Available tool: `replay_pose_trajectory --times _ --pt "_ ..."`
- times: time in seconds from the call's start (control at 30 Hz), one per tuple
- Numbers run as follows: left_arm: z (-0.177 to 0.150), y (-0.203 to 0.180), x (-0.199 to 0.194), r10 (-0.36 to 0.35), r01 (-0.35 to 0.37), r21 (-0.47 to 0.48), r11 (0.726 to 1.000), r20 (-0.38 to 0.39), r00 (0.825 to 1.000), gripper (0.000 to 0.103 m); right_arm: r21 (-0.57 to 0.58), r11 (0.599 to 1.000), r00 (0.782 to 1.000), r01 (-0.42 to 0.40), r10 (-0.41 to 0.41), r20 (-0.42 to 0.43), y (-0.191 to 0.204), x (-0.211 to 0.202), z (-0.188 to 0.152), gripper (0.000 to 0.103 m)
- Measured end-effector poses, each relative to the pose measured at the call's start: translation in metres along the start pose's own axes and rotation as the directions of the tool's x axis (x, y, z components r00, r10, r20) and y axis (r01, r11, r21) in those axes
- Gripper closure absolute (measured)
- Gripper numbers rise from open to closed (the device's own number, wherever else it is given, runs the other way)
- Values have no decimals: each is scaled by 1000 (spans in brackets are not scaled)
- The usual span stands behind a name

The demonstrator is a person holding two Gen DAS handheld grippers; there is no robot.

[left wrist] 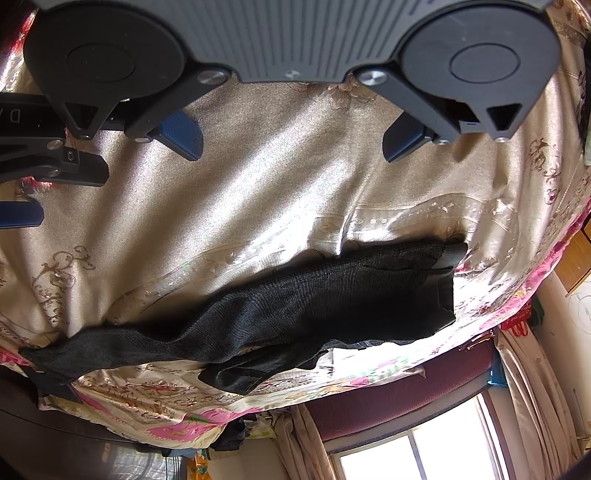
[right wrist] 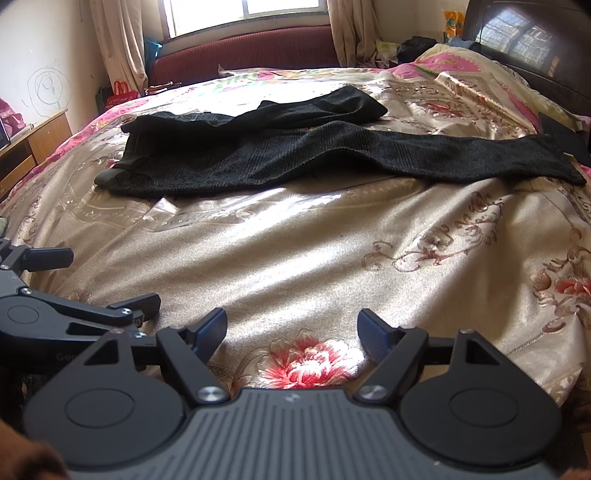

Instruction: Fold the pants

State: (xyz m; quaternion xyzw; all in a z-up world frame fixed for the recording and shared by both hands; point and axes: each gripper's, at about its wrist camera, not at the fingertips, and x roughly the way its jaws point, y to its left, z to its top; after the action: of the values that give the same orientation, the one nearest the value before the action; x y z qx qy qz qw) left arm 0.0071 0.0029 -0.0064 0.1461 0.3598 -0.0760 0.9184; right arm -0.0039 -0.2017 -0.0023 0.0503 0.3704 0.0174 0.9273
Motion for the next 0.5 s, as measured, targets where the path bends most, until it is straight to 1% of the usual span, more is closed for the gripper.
replay_pose_trajectory --times 0.5 --pt "-1 0 1 -2 2 -5 1000 -3 1000 0 2 1000 1000 -1 1 -1 0 0 0 25"
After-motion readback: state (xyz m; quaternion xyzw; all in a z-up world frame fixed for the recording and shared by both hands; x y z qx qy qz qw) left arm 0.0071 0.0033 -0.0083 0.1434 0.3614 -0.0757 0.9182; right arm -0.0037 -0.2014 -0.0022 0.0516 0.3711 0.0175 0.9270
